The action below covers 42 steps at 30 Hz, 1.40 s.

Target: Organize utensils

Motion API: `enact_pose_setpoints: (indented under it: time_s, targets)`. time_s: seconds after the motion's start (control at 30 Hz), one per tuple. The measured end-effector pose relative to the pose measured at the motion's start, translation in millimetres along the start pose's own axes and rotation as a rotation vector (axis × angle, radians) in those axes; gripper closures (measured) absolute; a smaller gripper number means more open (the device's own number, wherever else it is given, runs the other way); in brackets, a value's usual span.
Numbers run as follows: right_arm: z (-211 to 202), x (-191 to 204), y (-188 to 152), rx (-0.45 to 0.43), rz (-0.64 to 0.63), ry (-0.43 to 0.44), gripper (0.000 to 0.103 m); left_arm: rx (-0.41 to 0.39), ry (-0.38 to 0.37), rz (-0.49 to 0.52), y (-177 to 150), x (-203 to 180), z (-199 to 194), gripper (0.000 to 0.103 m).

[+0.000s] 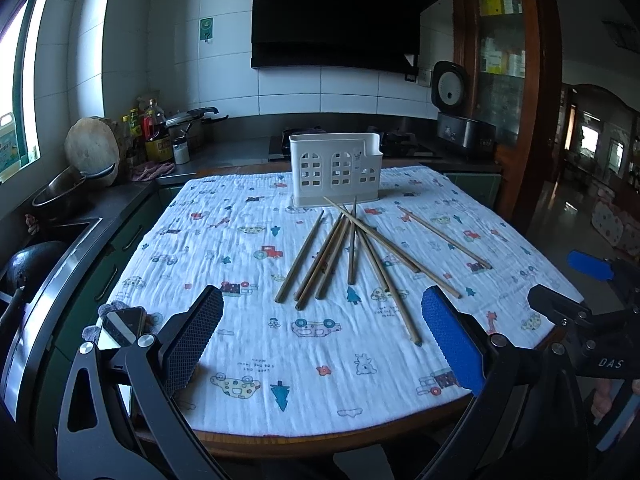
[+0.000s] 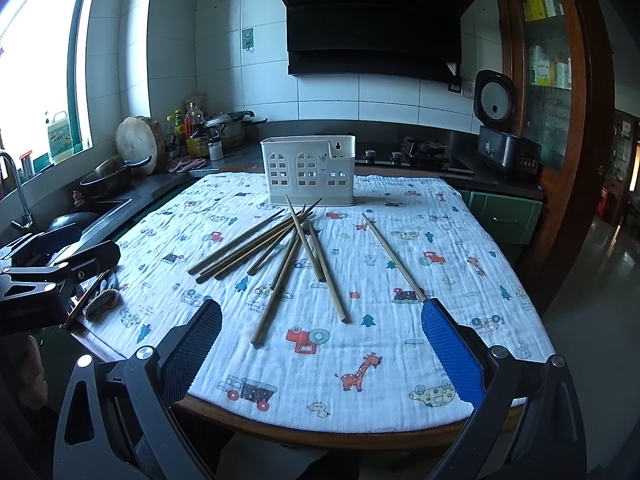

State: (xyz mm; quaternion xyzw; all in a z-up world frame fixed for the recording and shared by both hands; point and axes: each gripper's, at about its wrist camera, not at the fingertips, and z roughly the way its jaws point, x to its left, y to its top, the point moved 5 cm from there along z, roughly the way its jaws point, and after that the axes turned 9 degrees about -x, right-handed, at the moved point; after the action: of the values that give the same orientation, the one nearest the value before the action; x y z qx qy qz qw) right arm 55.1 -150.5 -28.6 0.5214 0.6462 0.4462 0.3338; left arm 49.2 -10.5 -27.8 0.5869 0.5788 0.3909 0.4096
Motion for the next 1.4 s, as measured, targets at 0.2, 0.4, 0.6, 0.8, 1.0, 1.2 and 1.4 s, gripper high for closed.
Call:
enact_pose_setpoints:
  time_s: [0.2,0.4,0.6,0.8,1.0,1.2,1.4]
  targets:
    - [1.2,-0.3,-1.0,0.004,-0.001,0.001,0.006,0.000,-0.003,0.005,0.2,-1.1,0.2,0.005]
    - [2.8,-0.5,-1.5,0.003,-0.001,0.005,0.006,0.004,-0.008,0.014,-0.7,-4.1,0.6,0.005]
    - [4.2,0.1,-3.8,0.006,-0.001,0.010,0.006,0.006,-0.008,0.018,-0.6,-5.3,1.5,0.005]
    - [5.7,0.5,-4.5,0.010,-0.001,0.013,0.006,0.012,-0.007,0.018,-0.9,-6.5,4.7,0.005]
    - [7.3,0.9,-3.9,0.014,0.000,0.015,0.006,0.013,-0.007,0.019,0.2,-6.4,7.6,0.005]
    - [8.7,0.9,-4.1,0.016,0.002,0.017,0.006,0.021,-0.007,0.021,0.9,-6.8,12.7,0.005]
    - [14.1,-0.3,-5.1,0.028,-0.001,0.017,0.006,0.031,-0.009,0.018,0.5,-5.0,18.8,0.005]
